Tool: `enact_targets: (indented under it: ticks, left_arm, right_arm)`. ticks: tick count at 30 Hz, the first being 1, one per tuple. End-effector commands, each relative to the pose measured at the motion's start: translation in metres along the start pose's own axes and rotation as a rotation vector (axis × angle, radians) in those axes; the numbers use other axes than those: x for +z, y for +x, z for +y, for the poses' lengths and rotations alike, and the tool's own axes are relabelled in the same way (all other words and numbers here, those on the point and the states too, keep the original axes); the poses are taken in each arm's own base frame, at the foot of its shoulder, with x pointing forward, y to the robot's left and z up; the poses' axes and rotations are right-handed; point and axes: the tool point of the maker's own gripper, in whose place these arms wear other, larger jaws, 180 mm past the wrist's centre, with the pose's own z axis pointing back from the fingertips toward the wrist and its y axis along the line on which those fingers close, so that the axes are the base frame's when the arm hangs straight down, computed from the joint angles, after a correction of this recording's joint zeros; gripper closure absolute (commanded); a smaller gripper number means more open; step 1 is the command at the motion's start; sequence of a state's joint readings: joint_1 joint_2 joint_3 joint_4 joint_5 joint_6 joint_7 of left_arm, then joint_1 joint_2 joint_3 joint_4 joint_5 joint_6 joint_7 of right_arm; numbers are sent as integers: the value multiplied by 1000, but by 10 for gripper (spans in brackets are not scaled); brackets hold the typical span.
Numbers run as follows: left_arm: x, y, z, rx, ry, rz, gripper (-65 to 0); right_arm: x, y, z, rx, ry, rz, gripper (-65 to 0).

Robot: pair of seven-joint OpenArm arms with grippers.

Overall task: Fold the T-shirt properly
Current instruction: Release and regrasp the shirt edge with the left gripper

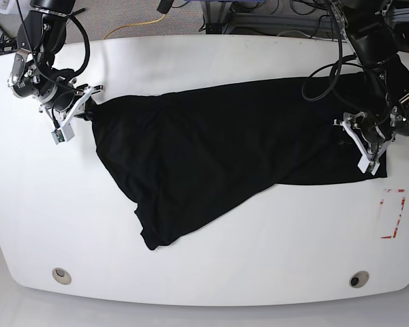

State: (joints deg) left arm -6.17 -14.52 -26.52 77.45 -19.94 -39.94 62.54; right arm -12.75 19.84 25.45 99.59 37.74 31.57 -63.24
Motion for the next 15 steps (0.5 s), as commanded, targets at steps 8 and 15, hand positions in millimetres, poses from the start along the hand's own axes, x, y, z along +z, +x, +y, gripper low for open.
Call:
enact_targets:
  ticks: [8,15]
  left_arm:
    - [16,15,7,-41,37,-58,-151]
    - [32,29,3,-102,76,-105,0]
  right_arm:
    - [6,14,-3,23,-8,-39,0]
    - [6,14,-3,23,-8,-39,0]
